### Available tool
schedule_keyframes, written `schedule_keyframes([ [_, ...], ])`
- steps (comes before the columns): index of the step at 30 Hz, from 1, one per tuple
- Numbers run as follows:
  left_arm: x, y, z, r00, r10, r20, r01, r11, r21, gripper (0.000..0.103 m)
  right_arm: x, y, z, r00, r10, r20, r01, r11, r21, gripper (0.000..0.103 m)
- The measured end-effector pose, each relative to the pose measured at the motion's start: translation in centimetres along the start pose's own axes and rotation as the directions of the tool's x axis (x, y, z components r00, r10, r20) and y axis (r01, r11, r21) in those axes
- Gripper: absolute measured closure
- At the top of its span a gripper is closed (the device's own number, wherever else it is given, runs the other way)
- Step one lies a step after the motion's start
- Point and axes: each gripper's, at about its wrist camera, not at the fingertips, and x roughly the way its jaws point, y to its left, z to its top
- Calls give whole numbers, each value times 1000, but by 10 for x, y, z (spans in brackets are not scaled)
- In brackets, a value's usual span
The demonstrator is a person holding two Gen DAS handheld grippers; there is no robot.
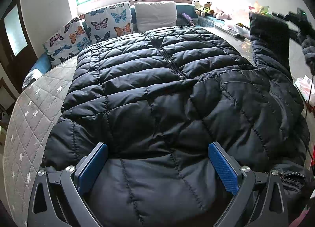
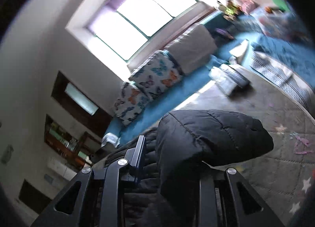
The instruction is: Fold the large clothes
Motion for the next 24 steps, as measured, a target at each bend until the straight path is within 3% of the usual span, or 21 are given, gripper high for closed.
schedule_keyframes([
  [6,-4,4,0,1000,-24,8,24,1000,-11,0,-7,86,-22,998,65,-24,-68,983,-170,72],
  [12,-19,8,-4,998,-57,33,58,998,-33,0,14,179,-81,985,95,-142,-144,907,-395,72],
  [18,-56,16,-23,993,-48,107,53,998,-36,0,61,240,-164,963,9,-271,-177,777,-603,72],
  [24,-89,40,-51,988,-38,151,56,991,-118,0,113,254,-237,910,-159,-384,-187,669,-719,72],
])
